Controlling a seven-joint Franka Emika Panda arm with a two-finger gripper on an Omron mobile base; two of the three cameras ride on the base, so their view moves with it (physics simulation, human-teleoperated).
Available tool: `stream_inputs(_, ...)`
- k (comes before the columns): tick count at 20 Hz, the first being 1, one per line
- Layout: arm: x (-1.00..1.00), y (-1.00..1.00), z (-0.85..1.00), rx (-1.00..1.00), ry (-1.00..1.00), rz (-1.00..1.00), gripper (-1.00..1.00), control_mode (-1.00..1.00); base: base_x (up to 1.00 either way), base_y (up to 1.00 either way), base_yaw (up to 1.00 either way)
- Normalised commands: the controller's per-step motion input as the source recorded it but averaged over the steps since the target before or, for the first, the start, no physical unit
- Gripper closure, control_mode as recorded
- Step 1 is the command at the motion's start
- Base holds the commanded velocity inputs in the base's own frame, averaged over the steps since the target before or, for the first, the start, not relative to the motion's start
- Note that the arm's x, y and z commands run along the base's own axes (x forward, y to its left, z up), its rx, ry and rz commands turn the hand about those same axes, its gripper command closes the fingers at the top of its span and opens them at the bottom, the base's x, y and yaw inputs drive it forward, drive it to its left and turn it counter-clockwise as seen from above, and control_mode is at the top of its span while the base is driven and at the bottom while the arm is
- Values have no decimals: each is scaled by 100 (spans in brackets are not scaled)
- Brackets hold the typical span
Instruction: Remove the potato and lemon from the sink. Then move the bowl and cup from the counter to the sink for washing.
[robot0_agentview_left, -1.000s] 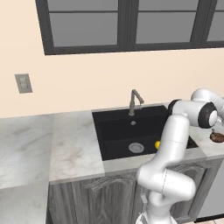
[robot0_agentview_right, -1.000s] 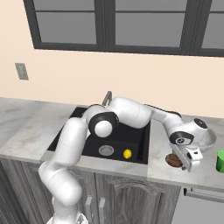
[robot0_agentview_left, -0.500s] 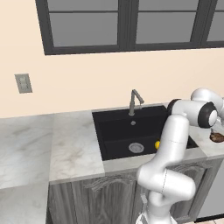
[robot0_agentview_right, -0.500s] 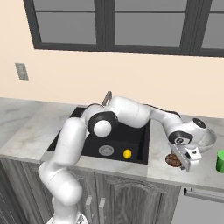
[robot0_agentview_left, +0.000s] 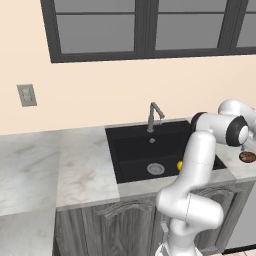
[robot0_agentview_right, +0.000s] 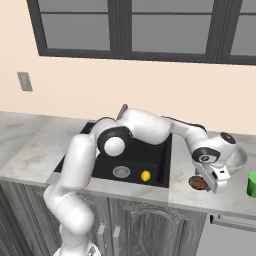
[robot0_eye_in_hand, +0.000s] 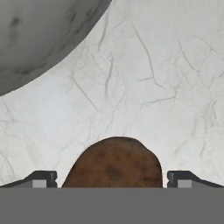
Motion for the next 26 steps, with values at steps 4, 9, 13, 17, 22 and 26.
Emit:
stream_inputs(4, -1, 1, 21, -2, -6, 0, -100, -100, 0, 0, 0)
stream_inputs(9, -6, 9, 17, -8, -3, 0, -100, -100, 0, 0, 0)
stream_inputs(13, -7, 14, 17, -13, -2, -1, -100, -100, 0, 0, 0)
stream_inputs(17, -6, 16, 16, -17, 0, -3, -100, -100, 0, 0, 0)
stream_inputs(22, -7, 21, 20, -14, 0, -1, -100, -100, 0, 0, 0)
stream_inputs(26, -4, 25, 21, -10, 0, 0, -100, -100, 0, 0, 0)
